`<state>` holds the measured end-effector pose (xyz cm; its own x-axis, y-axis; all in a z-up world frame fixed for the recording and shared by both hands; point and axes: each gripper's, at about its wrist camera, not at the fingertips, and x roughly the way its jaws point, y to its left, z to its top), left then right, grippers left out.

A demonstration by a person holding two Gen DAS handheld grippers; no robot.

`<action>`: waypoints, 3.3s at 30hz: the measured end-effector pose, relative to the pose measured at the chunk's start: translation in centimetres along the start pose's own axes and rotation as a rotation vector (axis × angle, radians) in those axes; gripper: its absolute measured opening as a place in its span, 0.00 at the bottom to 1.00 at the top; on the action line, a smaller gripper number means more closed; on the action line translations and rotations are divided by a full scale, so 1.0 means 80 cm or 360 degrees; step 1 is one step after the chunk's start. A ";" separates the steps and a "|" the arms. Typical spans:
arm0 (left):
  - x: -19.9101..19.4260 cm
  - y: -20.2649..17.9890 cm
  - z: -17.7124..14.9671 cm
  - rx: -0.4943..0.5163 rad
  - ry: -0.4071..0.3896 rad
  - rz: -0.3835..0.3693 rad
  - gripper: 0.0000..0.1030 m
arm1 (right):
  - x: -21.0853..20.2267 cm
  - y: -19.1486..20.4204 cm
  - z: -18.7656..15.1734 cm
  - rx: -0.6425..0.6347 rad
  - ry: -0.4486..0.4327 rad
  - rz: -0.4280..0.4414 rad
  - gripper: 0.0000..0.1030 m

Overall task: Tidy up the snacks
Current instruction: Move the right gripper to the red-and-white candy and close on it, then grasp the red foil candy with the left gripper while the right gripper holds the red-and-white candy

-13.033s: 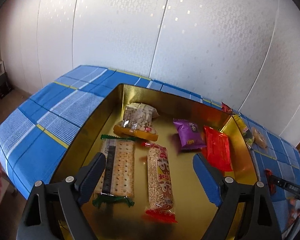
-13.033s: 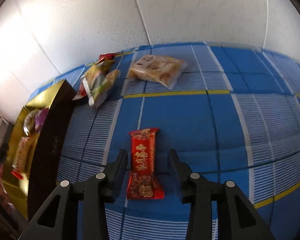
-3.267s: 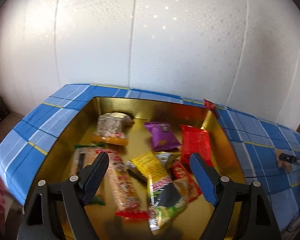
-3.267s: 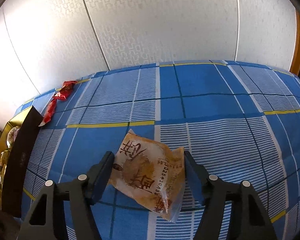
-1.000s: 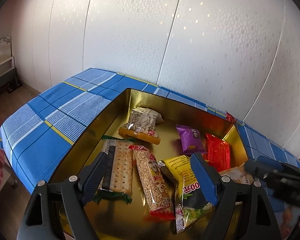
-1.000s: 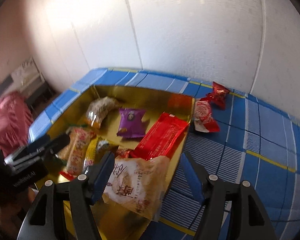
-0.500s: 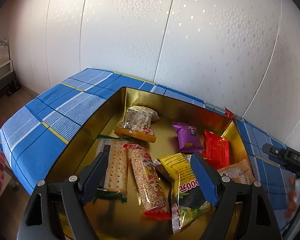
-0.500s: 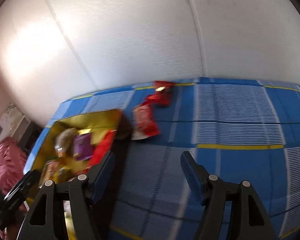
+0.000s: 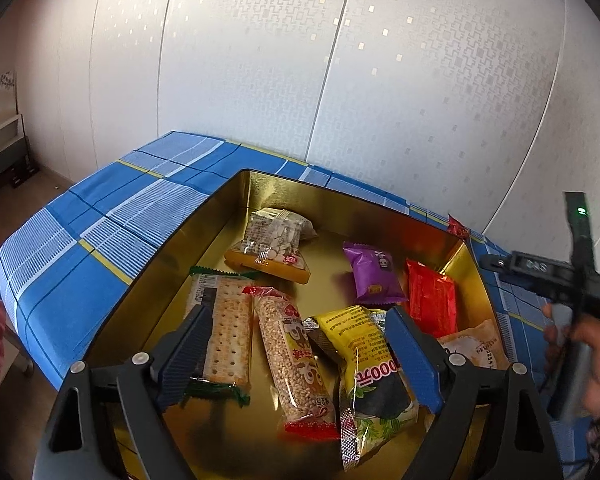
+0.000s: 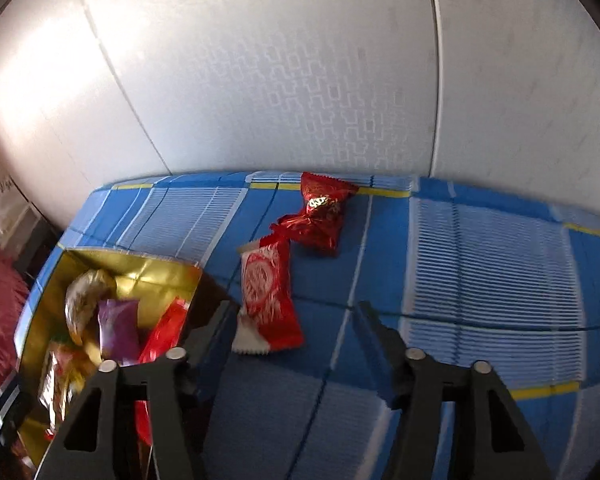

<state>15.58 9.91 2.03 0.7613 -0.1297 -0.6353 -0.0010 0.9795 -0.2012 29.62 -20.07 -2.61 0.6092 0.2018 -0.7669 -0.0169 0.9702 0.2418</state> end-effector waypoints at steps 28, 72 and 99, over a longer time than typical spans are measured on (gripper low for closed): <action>-0.010 -0.063 0.007 0.0192 -0.0006 -0.0019 0.86 | -0.044 -0.119 -0.045 0.0180 0.0035 0.0057 0.48; 0.296 -0.336 0.107 0.0133 0.0667 0.0135 0.81 | -0.061 -0.144 -0.074 -0.0045 -0.0055 -0.0176 0.33; 0.204 -0.319 0.059 0.0107 0.0570 -0.0136 0.41 | -0.065 -0.148 -0.075 -0.0024 -0.0094 -0.0116 0.33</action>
<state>31.08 -16.51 0.29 0.4816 -0.2457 -0.8413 0.1045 0.9692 -0.2232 21.90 -31.80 -5.10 0.6548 0.1228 -0.7458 0.0175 0.9840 0.1774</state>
